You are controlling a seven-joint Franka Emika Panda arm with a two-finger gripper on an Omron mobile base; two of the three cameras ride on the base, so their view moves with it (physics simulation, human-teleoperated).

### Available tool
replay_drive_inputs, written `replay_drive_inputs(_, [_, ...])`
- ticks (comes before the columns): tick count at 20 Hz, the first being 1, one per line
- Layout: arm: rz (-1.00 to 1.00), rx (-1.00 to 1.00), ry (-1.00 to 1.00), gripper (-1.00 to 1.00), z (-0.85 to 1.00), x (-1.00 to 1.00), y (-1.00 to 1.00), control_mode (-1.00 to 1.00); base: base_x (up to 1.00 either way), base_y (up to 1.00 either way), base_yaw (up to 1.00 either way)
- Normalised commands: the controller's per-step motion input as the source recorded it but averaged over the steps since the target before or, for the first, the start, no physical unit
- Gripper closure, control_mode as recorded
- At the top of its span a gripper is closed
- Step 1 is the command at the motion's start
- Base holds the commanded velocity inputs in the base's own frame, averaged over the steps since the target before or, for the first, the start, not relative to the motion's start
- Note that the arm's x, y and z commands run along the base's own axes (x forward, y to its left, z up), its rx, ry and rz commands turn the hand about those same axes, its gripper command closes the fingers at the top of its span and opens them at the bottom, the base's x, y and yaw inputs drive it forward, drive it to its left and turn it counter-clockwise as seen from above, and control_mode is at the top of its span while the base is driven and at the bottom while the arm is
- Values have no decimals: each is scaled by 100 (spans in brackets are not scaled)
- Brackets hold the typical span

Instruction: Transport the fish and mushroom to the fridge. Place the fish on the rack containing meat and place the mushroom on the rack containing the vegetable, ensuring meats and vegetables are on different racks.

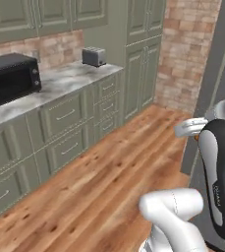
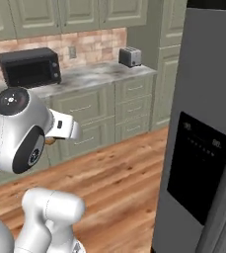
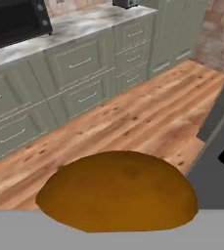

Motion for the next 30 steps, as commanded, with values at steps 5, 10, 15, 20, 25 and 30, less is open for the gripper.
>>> replay_drive_inputs(5, [0,0,0,100,0,0,0,100,10,-63,-65])
replay_drive_inputs(10, [0,0,0,100,0,0,0,100,25,-14,-60])
replay_drive_inputs(15, [0,0,0,100,0,0,0,100,57,6,-61])
replay_drive_inputs(20, [0,0,0,100,0,0,0,100,66,20,-59])
replay_drive_inputs(25, [0,0,0,100,0,0,0,100,40,46,-42])
replay_drive_inputs(30, [0,0,0,100,0,0,0,100,15,38,-44])
